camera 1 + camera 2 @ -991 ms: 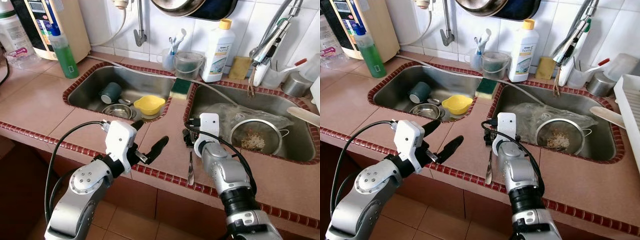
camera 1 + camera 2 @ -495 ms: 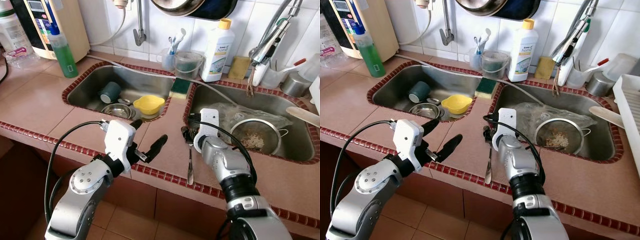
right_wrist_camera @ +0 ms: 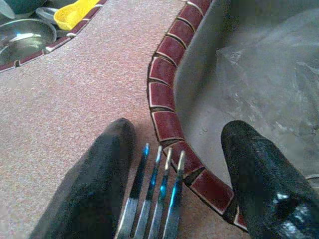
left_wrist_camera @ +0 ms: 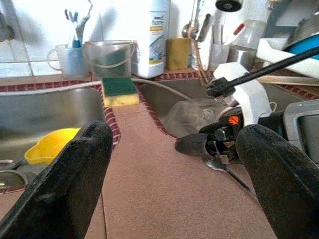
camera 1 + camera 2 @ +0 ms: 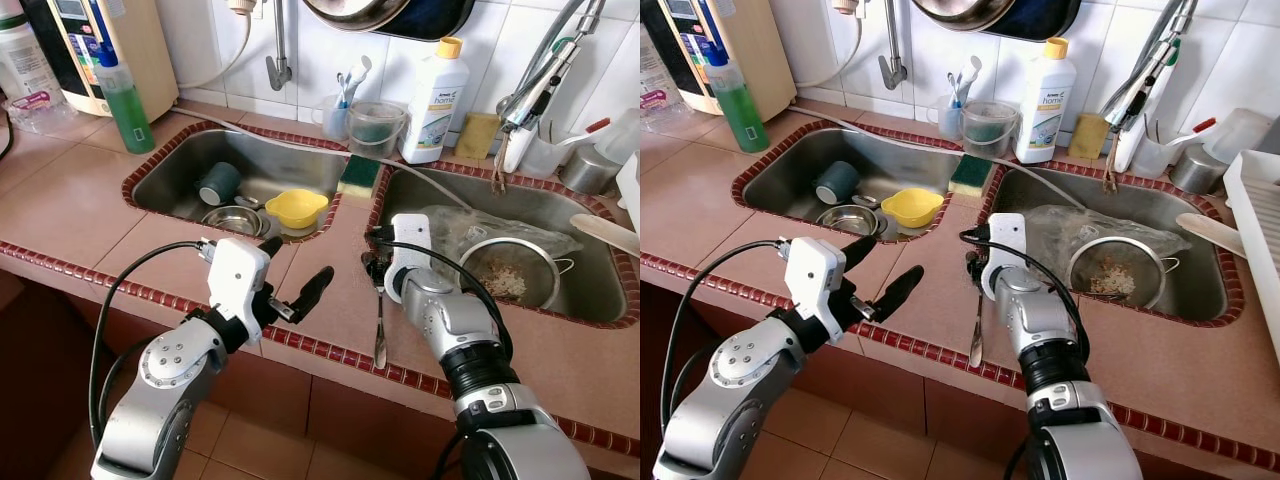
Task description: Kitchen organization
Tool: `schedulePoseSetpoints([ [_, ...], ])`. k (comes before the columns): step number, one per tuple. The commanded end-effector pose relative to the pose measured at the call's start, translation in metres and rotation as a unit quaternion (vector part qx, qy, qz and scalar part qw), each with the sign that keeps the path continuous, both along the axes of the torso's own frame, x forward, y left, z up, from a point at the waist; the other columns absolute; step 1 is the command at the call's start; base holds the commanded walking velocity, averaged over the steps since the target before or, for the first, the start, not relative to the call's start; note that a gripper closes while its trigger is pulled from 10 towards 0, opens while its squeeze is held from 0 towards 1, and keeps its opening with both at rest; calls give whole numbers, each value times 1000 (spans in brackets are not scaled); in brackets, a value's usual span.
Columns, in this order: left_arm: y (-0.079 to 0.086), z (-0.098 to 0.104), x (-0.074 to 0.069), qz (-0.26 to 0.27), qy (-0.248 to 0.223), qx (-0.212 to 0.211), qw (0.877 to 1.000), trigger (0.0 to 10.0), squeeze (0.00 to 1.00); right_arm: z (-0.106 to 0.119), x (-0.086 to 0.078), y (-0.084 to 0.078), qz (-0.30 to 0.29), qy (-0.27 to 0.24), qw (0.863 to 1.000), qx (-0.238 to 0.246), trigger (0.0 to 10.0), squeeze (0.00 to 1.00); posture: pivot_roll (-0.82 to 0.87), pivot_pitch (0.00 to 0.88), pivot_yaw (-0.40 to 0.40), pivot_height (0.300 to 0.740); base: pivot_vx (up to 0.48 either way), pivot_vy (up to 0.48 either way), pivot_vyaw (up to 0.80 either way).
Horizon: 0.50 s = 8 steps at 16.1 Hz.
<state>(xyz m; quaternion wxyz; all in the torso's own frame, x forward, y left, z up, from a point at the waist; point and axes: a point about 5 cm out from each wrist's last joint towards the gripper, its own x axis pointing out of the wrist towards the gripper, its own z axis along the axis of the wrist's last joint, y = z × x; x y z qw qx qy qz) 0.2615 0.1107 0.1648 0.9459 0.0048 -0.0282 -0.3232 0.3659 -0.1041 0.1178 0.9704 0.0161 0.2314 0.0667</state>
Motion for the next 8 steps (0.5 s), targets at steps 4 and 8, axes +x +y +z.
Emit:
schedulePoseSetpoints([
  [4, 0, 5, 0, -1, -9, -2, 1000, 10000, 0, -17, -10, 3, 15, 34, 999, -11, 0, 0, -57, 72, -19, 740, 0, 0, 0],
  [8, 0, 5, 0, -3, -8, -1, 1000, 10000, 0, -19, -12, 6, 16, 40, 999, -1, 0, 0, -57, 74, -16, 740, 0, 0, 0],
])
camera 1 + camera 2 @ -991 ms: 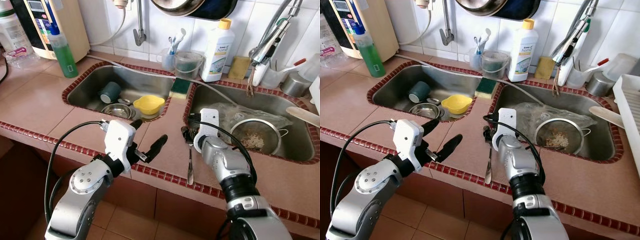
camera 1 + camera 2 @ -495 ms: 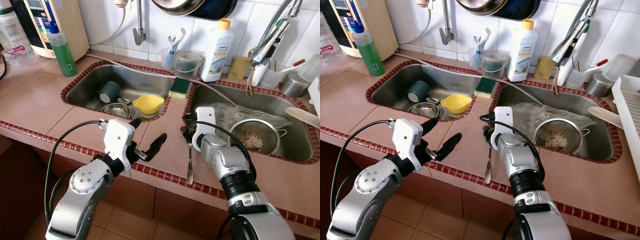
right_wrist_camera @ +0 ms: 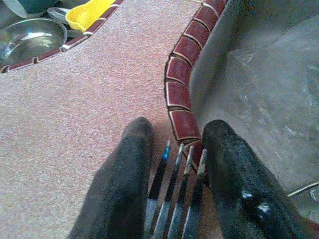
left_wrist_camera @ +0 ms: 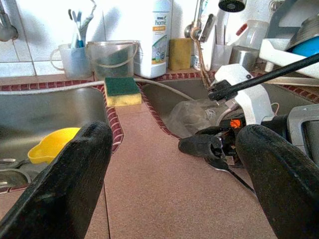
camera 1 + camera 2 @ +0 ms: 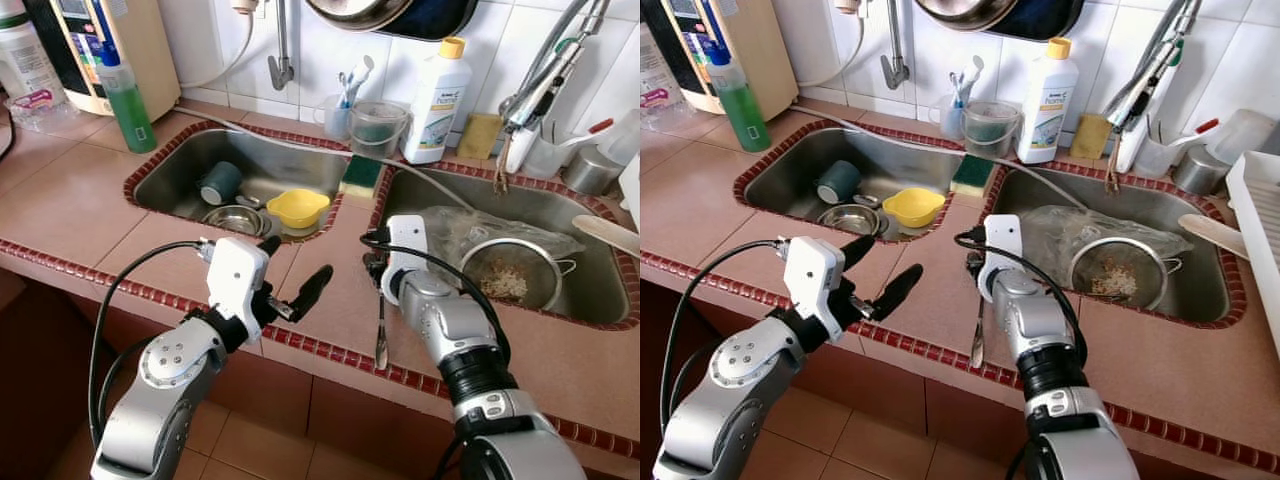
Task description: Kitchen organization
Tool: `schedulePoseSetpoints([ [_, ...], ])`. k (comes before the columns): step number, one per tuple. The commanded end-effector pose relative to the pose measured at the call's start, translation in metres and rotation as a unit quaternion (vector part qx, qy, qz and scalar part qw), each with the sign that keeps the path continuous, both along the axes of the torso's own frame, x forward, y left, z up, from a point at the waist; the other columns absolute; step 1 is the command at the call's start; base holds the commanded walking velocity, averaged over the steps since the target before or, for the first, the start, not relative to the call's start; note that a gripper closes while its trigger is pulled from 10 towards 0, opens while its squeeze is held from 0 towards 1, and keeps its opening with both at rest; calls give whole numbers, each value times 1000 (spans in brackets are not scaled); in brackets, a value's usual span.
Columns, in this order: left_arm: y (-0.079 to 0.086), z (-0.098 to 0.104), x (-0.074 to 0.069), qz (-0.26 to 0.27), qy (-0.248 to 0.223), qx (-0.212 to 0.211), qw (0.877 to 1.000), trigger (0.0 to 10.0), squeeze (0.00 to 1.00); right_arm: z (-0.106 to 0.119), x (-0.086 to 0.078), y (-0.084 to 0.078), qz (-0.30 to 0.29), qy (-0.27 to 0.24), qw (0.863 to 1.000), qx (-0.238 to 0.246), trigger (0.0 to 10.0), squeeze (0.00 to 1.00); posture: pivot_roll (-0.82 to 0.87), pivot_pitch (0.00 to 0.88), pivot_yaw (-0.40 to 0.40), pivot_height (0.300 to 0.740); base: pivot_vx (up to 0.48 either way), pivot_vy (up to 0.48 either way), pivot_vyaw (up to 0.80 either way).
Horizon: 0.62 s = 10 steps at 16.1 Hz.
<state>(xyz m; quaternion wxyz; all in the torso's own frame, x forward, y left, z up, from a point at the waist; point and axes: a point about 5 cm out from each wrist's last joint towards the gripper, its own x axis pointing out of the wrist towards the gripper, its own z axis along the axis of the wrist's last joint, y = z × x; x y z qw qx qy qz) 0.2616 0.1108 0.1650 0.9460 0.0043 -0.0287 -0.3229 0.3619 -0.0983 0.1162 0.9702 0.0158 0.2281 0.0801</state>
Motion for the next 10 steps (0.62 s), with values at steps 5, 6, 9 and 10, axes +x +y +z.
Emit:
schedulePoseSetpoints([
  [5, 0, 5, -1, -4, -8, -1, 1000, 10000, 0, -19, -10, 1, -1, 47, 999, 5, 0, 0, -54, 69, -11, 740, 0, 0, 0],
  [6, 0, 5, 0, -5, -8, -1, 1000, 10000, 0, -19, -10, 1, -2, 47, 999, 7, 0, 0, -52, 66, -12, 740, 0, 0, 0],
  [9, -1, 6, 0, -6, -10, 0, 1000, 10000, 0, -19, -9, 1, -2, 44, 999, 9, 0, 0, -52, 63, -11, 740, 0, 0, 0],
  [10, -1, 6, 0, -6, -10, 0, 1000, 10000, 0, -18, -9, 1, -2, 44, 999, 9, 0, 0, -51, 60, -11, 740, 0, 0, 0],
])
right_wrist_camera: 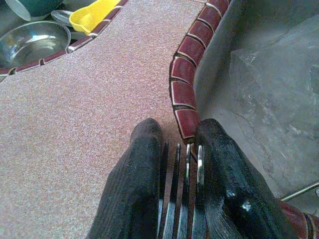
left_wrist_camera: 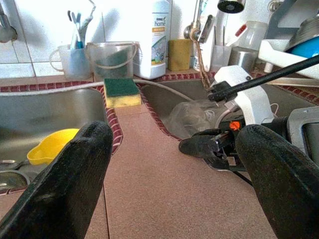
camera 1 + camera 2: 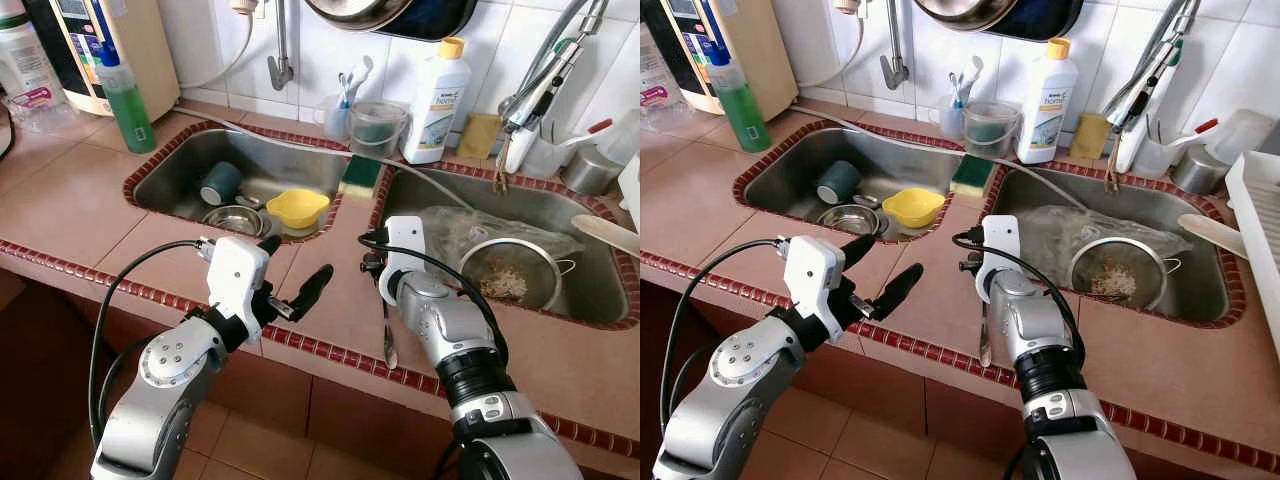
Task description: Kitchen organization
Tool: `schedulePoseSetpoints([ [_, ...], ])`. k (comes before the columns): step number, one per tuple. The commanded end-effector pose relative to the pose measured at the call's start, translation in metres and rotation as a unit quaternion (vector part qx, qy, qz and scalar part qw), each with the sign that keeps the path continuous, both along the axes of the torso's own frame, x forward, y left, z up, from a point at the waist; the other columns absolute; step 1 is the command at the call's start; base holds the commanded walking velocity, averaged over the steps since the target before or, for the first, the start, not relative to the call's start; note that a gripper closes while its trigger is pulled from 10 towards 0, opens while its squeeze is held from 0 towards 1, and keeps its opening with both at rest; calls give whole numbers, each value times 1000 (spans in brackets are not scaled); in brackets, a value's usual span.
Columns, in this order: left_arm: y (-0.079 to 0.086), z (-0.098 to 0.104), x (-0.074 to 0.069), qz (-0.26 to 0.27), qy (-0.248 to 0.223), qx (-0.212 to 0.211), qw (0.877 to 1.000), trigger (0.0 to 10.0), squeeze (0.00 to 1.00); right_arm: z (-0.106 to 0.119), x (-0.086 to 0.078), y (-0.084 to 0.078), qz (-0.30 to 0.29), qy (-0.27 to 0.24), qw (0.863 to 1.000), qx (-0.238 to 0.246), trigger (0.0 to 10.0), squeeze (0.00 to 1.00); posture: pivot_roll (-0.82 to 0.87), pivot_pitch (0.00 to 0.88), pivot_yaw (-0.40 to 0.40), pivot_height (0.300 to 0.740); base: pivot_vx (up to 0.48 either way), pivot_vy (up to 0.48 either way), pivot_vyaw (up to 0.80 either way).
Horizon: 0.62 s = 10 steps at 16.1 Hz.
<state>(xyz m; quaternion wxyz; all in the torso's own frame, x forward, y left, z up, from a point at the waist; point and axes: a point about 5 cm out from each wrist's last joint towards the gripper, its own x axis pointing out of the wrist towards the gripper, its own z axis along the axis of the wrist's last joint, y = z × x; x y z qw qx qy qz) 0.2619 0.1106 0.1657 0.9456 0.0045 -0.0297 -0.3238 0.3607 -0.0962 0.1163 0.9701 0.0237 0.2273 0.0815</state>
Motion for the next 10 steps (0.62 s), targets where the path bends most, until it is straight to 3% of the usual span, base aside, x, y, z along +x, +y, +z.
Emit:
schedulePoseSetpoints([
  [1, 0, 5, 0, -5, -10, 1, 1000, 10000, 0, -19, -8, -1, -1, 44, 999, 1, 0, 0, -50, 56, -11, 740, 0, 0, 0],
  [7, 2, 8, 4, 7, -17, -6, 1000, 10000, 0, -11, -5, -4, -14, 25, 999, 20, 0, 0, -51, 42, -13, 740, 0, 0, 0],
  [10, 1, 9, 6, 10, -20, -10, 1000, 10000, 0, 4, 2, -12, -17, -10, 997, 69, 78, 0, -57, 29, -12, 740, 0, 0, 0],
])
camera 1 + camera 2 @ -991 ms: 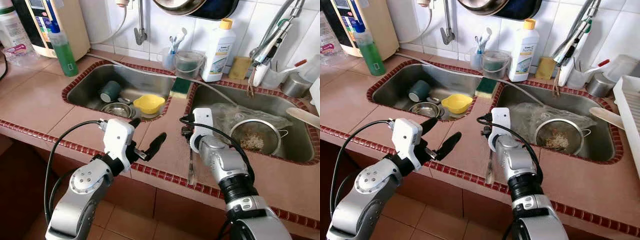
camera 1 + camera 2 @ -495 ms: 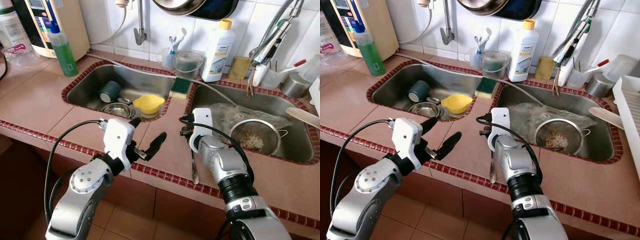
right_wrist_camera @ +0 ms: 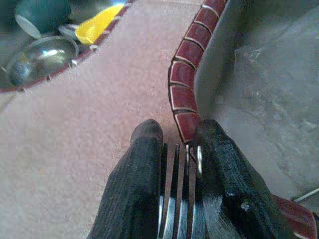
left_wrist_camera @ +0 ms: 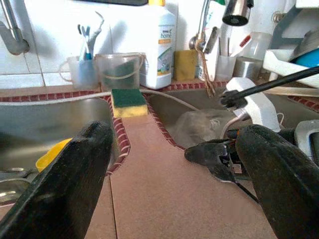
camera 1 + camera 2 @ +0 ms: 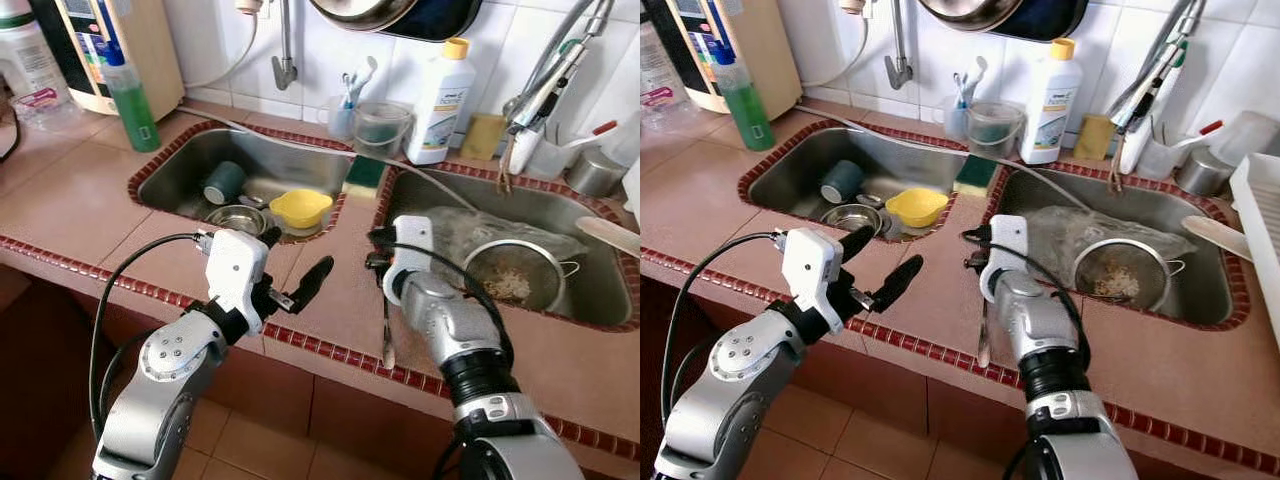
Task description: Kitchen organization
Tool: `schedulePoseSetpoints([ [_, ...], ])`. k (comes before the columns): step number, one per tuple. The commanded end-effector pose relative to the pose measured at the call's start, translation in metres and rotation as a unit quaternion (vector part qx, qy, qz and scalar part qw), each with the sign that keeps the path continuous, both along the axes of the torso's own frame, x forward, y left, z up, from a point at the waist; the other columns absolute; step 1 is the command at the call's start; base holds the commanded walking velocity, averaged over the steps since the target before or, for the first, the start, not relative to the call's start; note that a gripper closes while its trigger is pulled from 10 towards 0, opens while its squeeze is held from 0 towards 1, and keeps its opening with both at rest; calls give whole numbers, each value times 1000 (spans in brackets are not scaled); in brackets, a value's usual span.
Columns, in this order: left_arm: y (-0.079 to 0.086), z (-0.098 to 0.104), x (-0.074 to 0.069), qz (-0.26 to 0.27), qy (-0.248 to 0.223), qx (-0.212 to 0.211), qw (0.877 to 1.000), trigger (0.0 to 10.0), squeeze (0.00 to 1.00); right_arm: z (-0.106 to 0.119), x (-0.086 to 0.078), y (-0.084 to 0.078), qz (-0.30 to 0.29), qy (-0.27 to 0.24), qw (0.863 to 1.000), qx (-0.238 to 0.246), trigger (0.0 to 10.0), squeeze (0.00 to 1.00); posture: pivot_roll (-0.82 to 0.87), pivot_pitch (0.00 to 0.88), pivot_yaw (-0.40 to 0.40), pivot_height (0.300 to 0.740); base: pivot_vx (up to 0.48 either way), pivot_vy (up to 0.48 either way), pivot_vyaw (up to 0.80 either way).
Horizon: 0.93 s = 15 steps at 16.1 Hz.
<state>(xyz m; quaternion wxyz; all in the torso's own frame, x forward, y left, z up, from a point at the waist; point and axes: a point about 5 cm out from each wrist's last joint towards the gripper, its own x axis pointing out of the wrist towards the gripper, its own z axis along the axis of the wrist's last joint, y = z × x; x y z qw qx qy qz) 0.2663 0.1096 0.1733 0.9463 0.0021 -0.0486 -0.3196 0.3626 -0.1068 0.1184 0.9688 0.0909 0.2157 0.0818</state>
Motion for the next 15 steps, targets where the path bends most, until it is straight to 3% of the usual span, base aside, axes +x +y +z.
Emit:
schedulePoseSetpoints([
  [1, 2, 2, 3, 8, -4, -3, 1000, 10000, 0, 6, 1, -2, 3, -18, 1000, 20, 314, 0, -59, 25, -13, 740, 0, 0, 0],
  [2, 2, 3, 4, 12, -5, -9, 1000, 10000, 0, 10, 0, -3, 8, -31, 999, 37, 0, 0, -59, 25, -13, 740, 0, 0, 0],
  [3, 3, 3, 5, 15, -6, -11, 1000, 10000, 0, 12, -1, -3, 17, -37, 997, 60, 1255, 0, -60, 21, -13, 740, 0, 0, 0],
  [4, 3, 3, 6, 18, -7, -10, 1000, 10000, 0, 14, -2, -3, 27, -44, 995, 83, 118, 0, -62, 19, -13, 740, 0, 0, 0],
  [5, 4, 3, 7, 20, -8, -10, 1000, 10000, 0, 17, -3, -3, 38, -55, 992, 103, 1412, 0, -64, 18, -13, 740, 0, 0, 0],
  [6, 4, 3, 8, 22, -8, -11, 1000, 10000, 0, 21, -4, -3, 46, -70, 989, 118, 706, 0, -65, 16, -13, 740, 0, 0, 0],
  [7, 5, 3, 10, 30, -9, -9, 999, 10000, 0, 26, -4, -5, 55, -93, 986, 130, 1843, 0, -66, 14, -13, 740, 0, 0, 0],
  [8, 11, 5, 15, 62, -28, -3, 998, 10000, 0, 34, -7, -7, 76, -132, 976, 154, 510, 0, -70, 12, -11, 740, 0, 0, 0],
  [9, 15, 7, 18, 81, -27, -14, 996, 10000, 0, 37, -7, -10, 74, -148, 972, 164, 1725, 0, -71, 10, -11, 740, 0, 0, 0],
  [10, 19, 9, 21, 94, -28, -20, 995, 10000, 0, 40, -7, -12, 77, -160, 969, 173, 510, 0, -72, 10, -11, 740, 0, 0, 0],
  [11, 27, 11, 26, 123, -34, -23, 992, 10000, 0, 46, -10, -16, 77, -179, 960, 199, 78, 0, -71, 9, -11, 740, 0, 0, 0],
  [14, 41, 11, 32, 164, -43, -14, 985, 10000, 0, 62, -16, -29, 82, -243, 935, 245, 0, 0, -75, 11, -9, 740, 0, 0, 0],
  [15, 42, 10, 33, 169, -41, -15, 985, 10000, 0, 63, -16, -31, 74, -246, 937, 238, 6196, 0, -77, 12, -8, 740, 0, 0, 0],
])
